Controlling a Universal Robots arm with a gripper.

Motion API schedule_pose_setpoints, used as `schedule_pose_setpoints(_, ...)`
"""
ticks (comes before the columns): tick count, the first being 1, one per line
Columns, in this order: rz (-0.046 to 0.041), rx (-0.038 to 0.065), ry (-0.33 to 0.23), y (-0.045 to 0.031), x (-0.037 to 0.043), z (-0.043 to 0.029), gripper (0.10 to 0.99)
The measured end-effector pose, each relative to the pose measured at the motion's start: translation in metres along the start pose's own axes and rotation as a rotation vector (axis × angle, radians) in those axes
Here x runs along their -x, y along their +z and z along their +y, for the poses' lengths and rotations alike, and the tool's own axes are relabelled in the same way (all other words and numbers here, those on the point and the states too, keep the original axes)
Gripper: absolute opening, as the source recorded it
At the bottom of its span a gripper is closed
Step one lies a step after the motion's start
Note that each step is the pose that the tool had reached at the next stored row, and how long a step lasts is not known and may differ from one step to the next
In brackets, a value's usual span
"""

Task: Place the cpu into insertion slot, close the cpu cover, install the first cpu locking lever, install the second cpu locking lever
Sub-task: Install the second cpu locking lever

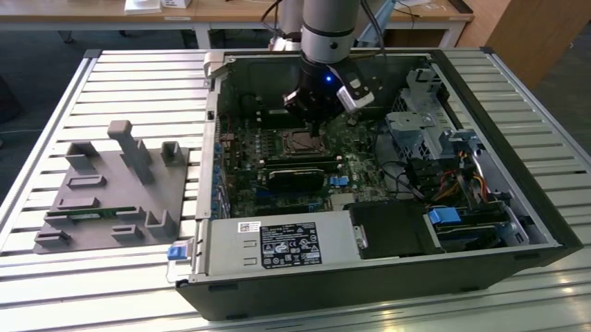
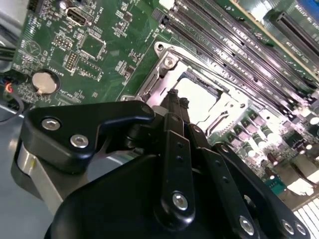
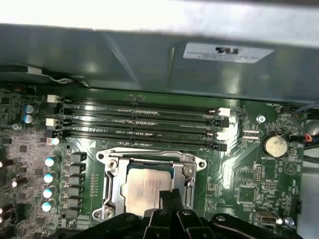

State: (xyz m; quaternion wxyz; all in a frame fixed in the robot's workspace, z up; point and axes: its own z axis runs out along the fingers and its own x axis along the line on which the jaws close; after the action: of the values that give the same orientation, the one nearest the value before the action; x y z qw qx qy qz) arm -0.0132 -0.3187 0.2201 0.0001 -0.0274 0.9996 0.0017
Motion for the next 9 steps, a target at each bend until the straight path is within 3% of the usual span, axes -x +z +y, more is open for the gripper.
schedule_pose_setpoints(2,-0.0001,0.001,0.000,-0.0027,0.0000,0.0000,0.106)
schedule_pose_setpoints(9,0.0000,0.001,0.000,-0.0231,-0.0004,0.0001,0.106)
